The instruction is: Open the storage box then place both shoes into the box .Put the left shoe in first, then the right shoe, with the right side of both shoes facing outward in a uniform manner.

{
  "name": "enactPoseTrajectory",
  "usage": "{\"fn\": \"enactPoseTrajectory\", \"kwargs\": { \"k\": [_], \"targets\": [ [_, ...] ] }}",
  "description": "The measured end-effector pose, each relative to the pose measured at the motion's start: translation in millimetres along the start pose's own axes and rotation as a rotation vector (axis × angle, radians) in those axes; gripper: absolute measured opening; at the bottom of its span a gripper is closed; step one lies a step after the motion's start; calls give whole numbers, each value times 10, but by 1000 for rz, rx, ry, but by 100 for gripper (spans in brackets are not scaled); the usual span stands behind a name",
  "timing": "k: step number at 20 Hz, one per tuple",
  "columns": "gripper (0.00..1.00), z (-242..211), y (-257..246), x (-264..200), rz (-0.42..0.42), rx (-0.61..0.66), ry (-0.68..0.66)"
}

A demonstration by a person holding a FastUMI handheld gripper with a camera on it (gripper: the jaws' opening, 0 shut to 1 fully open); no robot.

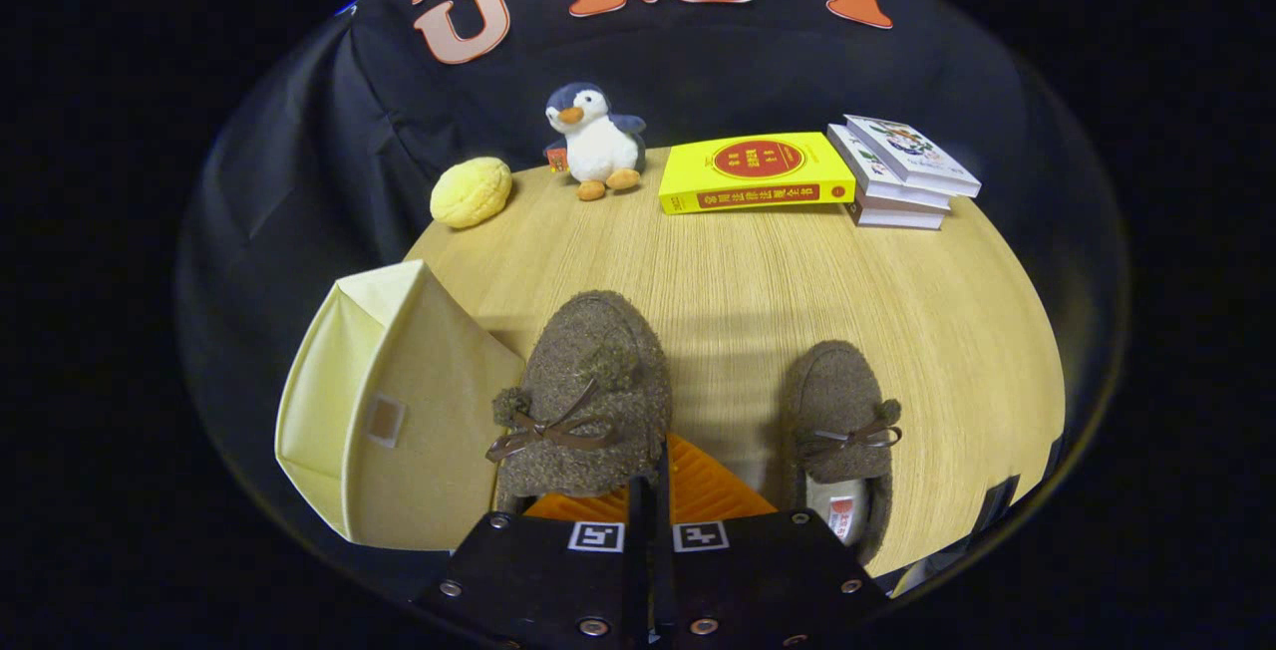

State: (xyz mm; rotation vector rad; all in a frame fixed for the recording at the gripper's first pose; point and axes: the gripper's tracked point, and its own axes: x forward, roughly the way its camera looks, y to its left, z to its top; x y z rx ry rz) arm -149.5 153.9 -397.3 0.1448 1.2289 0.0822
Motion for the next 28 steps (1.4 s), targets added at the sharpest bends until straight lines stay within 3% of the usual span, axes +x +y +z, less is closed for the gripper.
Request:
{"fn": "enactPoseTrajectory", "kwargs": {
  "k": [7, 13, 21, 28],
  "targets": [
    [4, 468, 633, -502, 26, 43, -65],
    [3, 617, 1343, -703, 70, 28, -82],
    [4, 211, 2363, -293, 135, -20, 59],
    [3, -153, 2629, 286, 51, -60, 180]
  ]
}}
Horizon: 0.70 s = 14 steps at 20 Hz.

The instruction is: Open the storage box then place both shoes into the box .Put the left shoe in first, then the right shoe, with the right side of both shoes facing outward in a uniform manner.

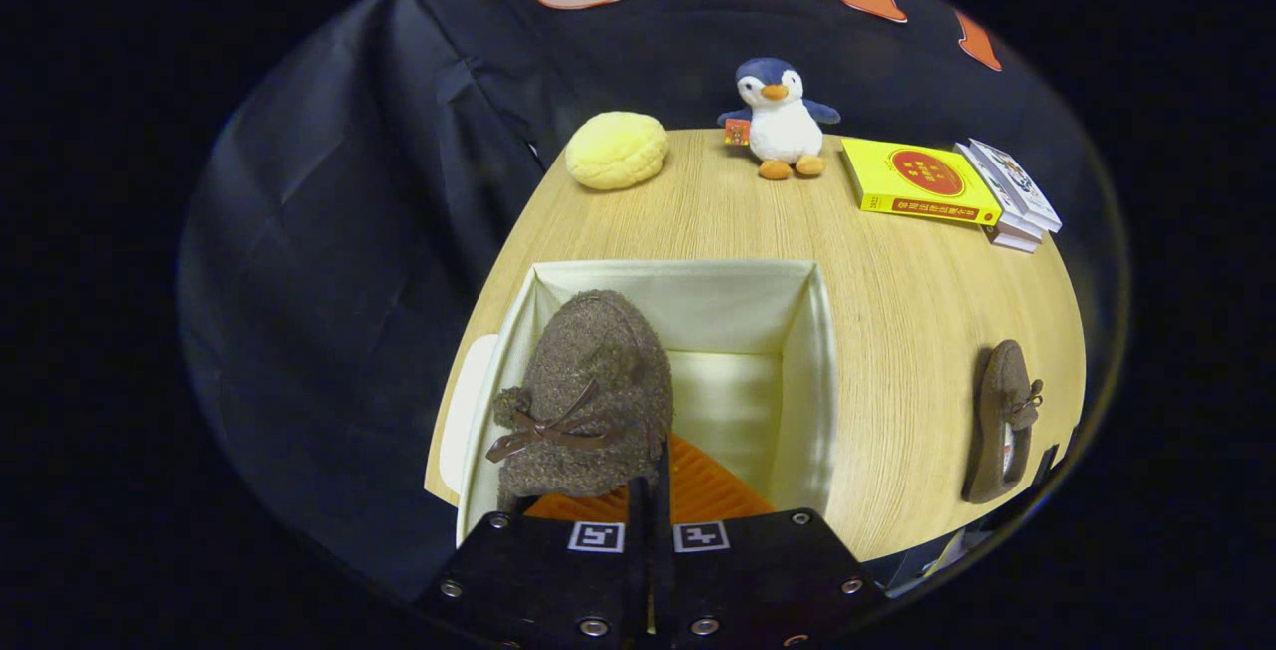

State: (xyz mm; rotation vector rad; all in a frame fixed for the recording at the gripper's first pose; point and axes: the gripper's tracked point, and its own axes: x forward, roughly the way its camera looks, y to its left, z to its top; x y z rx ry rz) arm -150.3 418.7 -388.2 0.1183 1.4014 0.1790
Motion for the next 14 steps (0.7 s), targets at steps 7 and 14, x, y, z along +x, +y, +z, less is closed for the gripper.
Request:
{"fn": "enactPoseTrajectory", "kwargs": {
  "k": [7, 14],
  "targets": [
    [9, -297, 130, 489, -37, 42, 164],
    [39, -536, 264, 423, 77, 36, 242]
  ]
}}
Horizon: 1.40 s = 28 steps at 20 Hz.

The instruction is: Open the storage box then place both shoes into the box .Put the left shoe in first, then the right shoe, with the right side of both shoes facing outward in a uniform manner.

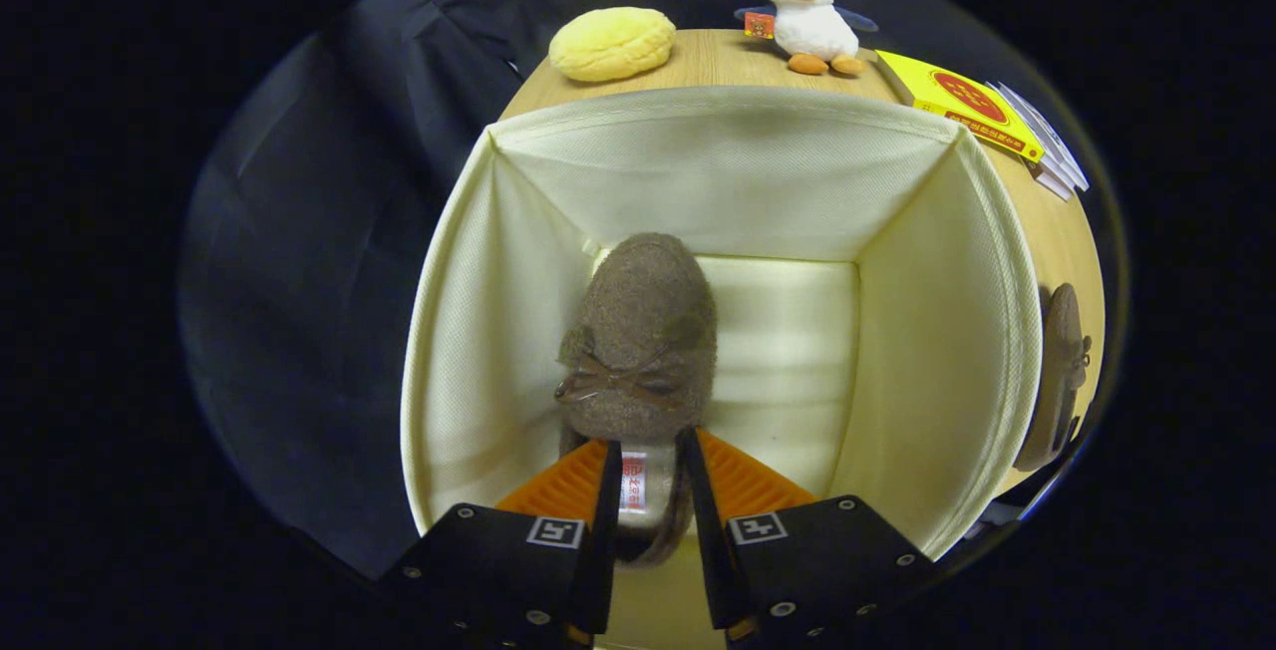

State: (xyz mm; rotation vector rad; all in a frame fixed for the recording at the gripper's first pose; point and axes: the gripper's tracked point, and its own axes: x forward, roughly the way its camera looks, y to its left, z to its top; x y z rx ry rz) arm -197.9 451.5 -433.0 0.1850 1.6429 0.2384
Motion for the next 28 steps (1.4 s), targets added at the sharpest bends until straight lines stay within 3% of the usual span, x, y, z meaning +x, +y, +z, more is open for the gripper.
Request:
{"fn": "enactPoseTrajectory", "kwargs": {
  "k": [3, 10, 14, 22, 24, 28],
  "targets": [
    [50, 41, 95, -302, 120, 4, -33],
    [75, 290, -411, -1160, 203, 1, -215],
    [77, 387, -1109, -1416, 155, 38, -313],
    [96, 282, -2447, -1612, 0, 101, -405],
    [97, 227, -2756, -1613, -41, 97, -417],
    [97, 52, -3231, -1547, -47, 109, -407]
  ]
}}
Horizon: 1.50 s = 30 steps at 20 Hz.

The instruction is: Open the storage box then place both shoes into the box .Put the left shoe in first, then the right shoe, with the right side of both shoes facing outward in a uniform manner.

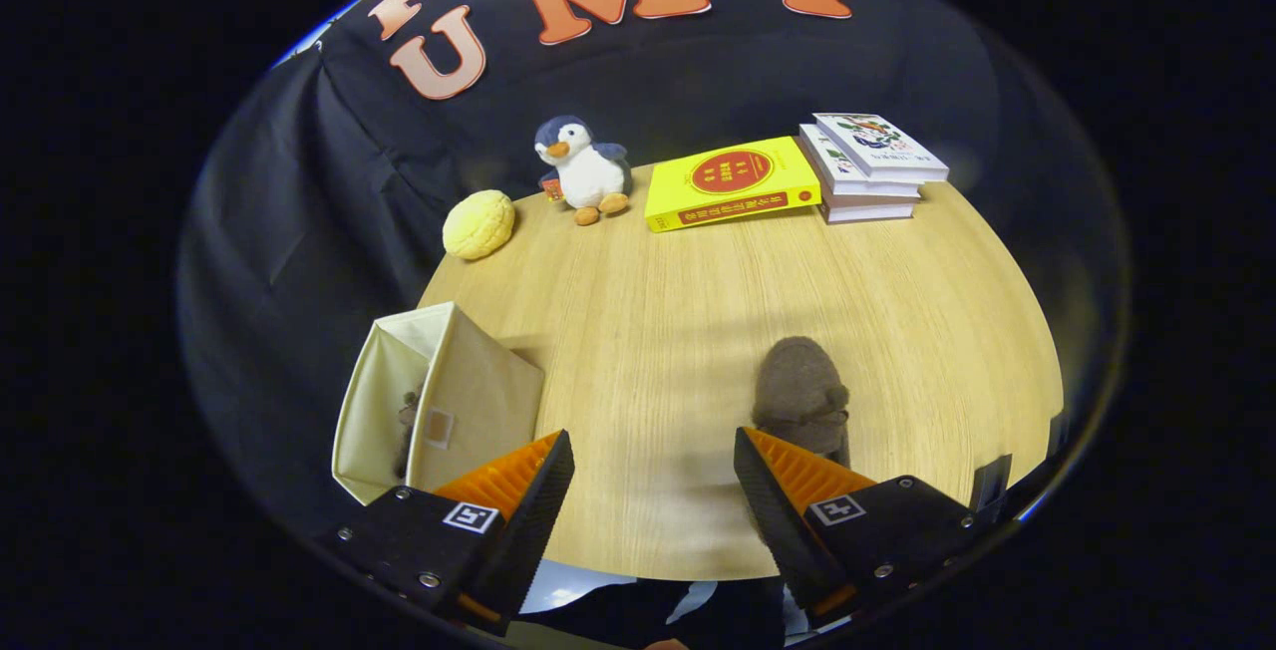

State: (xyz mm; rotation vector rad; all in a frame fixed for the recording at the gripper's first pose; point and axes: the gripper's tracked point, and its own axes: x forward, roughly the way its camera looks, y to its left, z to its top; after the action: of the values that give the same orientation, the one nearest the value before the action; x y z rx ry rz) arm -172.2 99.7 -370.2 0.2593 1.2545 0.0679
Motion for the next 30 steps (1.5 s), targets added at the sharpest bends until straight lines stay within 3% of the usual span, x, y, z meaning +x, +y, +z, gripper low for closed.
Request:
{"fn": "enactPoseTrajectory", "kwargs": {
  "k": [7, 12, 16, 18, 23, 25, 30],
  "targets": [
    [93, -234, -810, 168, -81, -45, 16],
    [89, -513, -1066, 412, -76, -82, 80],
    [81, -591, -1258, 645, -120, -60, 81],
    [75, -552, -1341, 750, -141, -21, 60],
    [36, -589, -1443, 927, -155, 64, 73],
    [26, -585, -1415, 945, -144, 96, 73],
    [13, -580, -1454, 946, -153, 154, 81]
  ]
}}
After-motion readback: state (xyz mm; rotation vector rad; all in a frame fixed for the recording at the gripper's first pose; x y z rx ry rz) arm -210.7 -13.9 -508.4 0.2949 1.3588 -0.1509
